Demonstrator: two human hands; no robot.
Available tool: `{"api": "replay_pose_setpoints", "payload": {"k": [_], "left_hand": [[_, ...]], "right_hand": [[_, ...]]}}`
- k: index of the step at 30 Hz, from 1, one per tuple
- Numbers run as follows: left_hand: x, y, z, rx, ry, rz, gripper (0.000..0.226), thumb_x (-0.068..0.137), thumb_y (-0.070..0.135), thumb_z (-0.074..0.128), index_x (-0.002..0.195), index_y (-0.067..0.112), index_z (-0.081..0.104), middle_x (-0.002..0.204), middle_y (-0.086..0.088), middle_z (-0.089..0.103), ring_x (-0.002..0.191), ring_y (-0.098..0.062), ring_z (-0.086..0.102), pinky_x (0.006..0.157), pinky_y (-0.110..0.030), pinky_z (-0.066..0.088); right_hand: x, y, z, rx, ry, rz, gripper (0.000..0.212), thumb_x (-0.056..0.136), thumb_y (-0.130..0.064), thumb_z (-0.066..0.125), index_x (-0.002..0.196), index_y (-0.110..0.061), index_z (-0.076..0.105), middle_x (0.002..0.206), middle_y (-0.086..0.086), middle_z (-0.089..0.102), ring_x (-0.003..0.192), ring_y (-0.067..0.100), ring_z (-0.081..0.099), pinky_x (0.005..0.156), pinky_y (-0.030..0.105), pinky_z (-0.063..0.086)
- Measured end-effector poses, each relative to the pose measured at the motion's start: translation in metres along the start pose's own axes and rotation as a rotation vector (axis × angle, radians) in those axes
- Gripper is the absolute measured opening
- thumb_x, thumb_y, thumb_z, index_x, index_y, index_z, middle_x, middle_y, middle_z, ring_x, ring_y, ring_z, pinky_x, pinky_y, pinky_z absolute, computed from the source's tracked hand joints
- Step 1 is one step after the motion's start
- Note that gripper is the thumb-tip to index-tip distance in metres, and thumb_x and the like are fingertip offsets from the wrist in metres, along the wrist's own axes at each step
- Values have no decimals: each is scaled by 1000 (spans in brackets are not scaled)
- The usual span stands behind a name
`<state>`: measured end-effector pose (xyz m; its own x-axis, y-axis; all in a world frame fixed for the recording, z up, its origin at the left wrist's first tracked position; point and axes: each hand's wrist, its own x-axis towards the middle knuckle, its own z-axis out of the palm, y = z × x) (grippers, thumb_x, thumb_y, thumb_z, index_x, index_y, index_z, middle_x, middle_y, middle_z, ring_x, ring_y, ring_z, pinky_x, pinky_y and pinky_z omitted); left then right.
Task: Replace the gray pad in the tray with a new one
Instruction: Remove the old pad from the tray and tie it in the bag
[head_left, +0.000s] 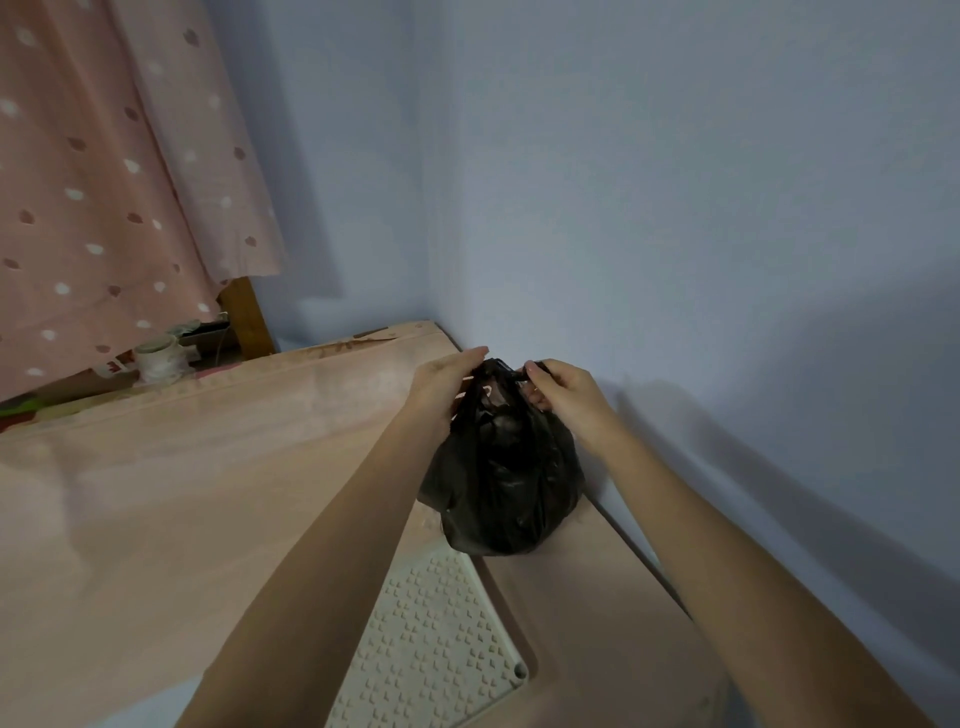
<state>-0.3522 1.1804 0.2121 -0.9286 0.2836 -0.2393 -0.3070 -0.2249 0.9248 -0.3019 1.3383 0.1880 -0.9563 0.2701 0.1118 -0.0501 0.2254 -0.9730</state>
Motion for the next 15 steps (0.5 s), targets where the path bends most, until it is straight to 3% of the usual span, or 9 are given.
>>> {"api": "replay_pose_setpoints", "payload": {"k": [4,7,12,15], "left_hand": [[5,-5,-20,-70,146,125,24,83,-1,67,104,10,65,81,-9,70,61,-13,69,57,-19,56],[11,-9,-46,-114,295,71,15,81,1,70,95,5,65,94,-16,68,72,-18,68,62,-22,58],[19,-25,-98,-98,510,-33,14,76,6,77,78,4,63,90,-16,67,66,-18,66,56,-23,58],[19,-42,-120,-123,561,-102,15,76,5,76,80,2,62,94,-18,67,71,-20,66,68,-28,56]], "right_hand": [[-2,11,-4,57,155,67,27,97,-23,50,75,-17,64,66,-3,63,58,4,58,57,14,47],[-4,27,-19,154,288,174,27,99,-20,47,77,-13,60,66,2,59,57,10,54,57,18,46],[-18,63,-48,261,333,379,21,99,-21,48,90,-7,61,70,5,60,63,14,55,61,24,50],[-25,79,-56,355,344,475,20,99,-21,48,94,-5,59,75,8,62,67,16,59,58,25,55]]}}
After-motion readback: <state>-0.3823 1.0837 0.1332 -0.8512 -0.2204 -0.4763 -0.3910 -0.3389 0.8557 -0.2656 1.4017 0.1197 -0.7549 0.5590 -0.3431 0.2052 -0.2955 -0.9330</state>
